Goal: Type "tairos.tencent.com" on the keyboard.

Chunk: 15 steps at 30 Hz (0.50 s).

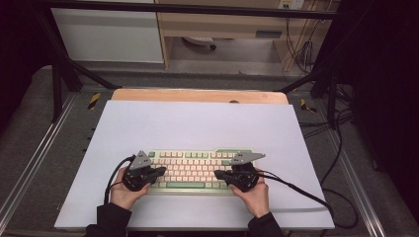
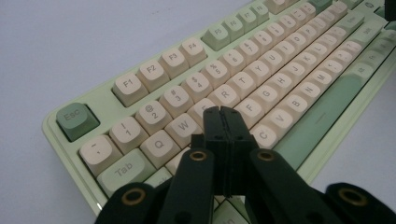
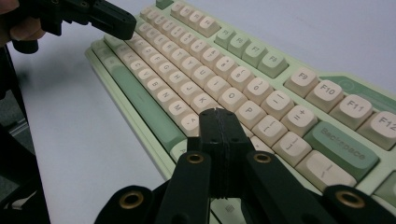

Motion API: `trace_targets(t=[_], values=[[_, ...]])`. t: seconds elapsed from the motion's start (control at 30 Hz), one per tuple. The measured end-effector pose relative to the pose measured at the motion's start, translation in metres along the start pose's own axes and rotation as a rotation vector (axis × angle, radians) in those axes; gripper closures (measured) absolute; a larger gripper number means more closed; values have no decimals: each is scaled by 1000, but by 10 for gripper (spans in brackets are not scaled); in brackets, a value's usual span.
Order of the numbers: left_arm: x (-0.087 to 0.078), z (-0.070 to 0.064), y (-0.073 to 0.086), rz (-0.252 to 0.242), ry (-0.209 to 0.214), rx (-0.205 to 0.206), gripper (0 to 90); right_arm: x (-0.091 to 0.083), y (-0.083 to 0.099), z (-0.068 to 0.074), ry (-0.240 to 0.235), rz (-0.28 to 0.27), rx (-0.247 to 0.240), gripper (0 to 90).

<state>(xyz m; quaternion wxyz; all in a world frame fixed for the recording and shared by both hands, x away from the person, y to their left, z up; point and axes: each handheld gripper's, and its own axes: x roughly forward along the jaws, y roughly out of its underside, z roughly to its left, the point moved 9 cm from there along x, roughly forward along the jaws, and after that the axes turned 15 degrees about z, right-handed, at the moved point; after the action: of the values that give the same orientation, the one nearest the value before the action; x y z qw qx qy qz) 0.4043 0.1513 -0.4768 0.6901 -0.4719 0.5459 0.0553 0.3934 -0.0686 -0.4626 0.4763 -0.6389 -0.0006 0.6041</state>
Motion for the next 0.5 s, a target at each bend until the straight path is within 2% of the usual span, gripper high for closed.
trace_targets(t=[0.5], values=[[-1,0,1,-1,5,-1,898,19,-13,20,-18,30,-37,900]])
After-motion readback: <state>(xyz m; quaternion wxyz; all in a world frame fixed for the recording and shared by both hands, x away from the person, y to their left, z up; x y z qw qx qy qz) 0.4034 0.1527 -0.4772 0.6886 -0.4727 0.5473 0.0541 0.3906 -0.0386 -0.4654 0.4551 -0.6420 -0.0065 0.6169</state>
